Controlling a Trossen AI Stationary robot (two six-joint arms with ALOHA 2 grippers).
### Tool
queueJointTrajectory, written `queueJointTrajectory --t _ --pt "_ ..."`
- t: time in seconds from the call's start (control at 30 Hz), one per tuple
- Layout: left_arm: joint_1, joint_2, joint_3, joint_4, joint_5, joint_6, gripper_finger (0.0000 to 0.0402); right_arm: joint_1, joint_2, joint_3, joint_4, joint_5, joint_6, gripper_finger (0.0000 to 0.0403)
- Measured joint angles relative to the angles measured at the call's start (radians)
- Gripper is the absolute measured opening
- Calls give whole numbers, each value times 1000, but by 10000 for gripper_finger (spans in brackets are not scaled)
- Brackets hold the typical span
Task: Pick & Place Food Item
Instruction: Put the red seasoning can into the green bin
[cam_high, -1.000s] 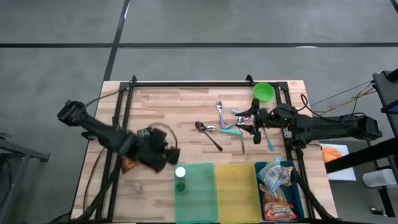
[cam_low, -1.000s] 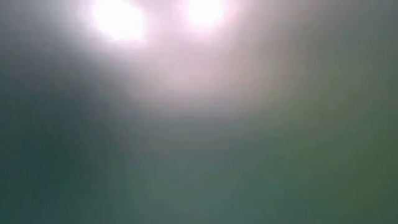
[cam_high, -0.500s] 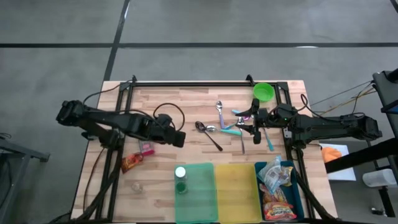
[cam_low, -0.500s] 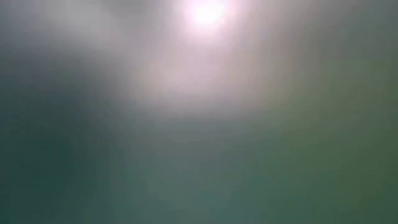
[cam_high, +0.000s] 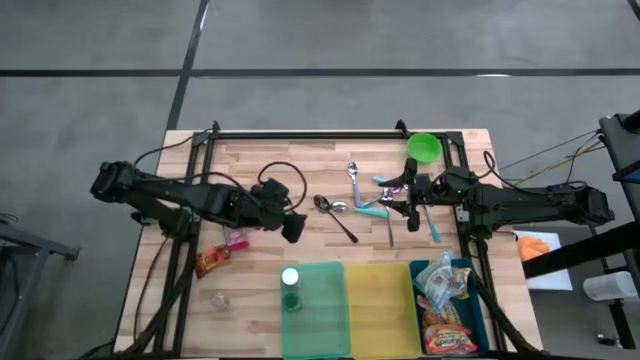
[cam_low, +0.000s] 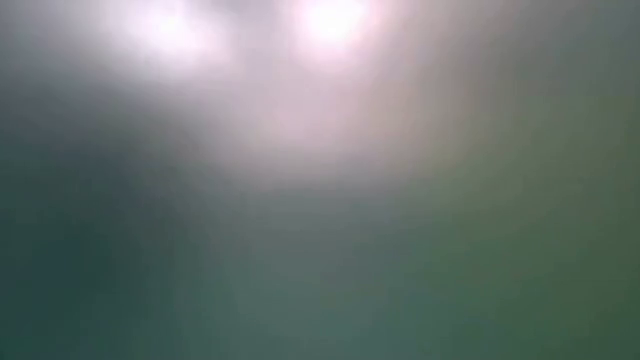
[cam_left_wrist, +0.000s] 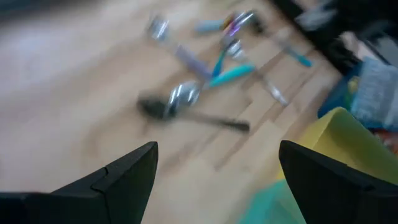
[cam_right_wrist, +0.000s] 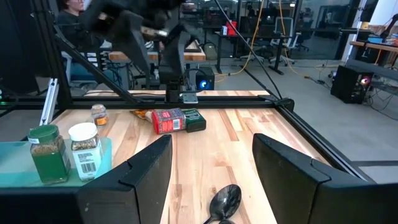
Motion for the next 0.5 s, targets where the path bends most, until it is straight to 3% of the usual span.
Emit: queueJointTrajectory --t 0.13,0.23,0.5 --pt "-9 0 -45 165 -78 277 338 0 0 0 0 0 0 221" --pt "-9 -9 -82 250 -138 289 338 0 0 0 0 0 0 221" --pt "-9 -73 -191 359 -113 353 338 0 0 0 0 0 0 221"
